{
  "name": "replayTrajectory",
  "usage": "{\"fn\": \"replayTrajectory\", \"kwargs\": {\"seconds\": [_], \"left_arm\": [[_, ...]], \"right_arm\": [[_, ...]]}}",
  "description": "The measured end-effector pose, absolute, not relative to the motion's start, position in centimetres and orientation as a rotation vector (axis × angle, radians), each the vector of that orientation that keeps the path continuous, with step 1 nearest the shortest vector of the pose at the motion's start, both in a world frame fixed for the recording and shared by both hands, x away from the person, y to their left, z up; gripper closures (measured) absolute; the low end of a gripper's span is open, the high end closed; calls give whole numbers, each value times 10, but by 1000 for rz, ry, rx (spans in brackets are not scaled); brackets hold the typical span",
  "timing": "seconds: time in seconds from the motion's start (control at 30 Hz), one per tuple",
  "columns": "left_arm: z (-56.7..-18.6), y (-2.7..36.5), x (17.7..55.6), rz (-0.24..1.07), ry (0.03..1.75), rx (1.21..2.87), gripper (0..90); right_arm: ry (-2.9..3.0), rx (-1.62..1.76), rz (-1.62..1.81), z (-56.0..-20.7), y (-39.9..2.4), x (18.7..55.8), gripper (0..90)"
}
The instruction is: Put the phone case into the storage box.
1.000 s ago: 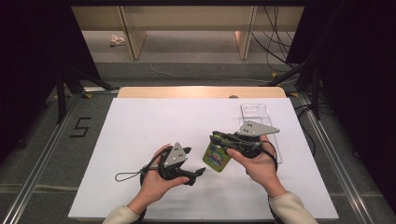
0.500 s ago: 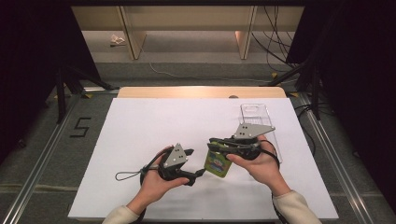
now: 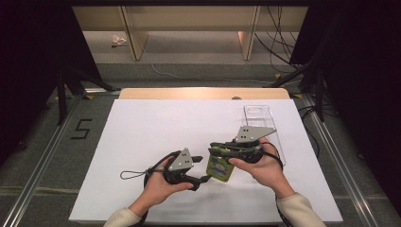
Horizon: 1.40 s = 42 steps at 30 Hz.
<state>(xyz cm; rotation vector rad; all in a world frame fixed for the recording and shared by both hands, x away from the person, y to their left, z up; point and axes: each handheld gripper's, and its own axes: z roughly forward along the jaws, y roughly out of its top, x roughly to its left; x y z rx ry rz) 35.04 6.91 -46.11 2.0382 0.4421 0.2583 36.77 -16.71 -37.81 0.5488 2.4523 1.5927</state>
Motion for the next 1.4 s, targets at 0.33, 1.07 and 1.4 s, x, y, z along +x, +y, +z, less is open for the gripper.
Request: {"fn": "replayTrajectory", "kwargs": {"seconds": [0.33, 1.07, 1.4], "left_arm": [[-465, 63, 350, 212, 411, 2067, 350], [-467, 58, 349, 181, 345, 2108, 616], [-466, 62, 351, 166, 383, 2085, 757]], "right_arm": [[2475, 512, 1617, -376, -163, 364, 775], [2509, 483, 1655, -378, -156, 361, 775], [2505, 464, 1679, -378, -155, 361, 775]]}}
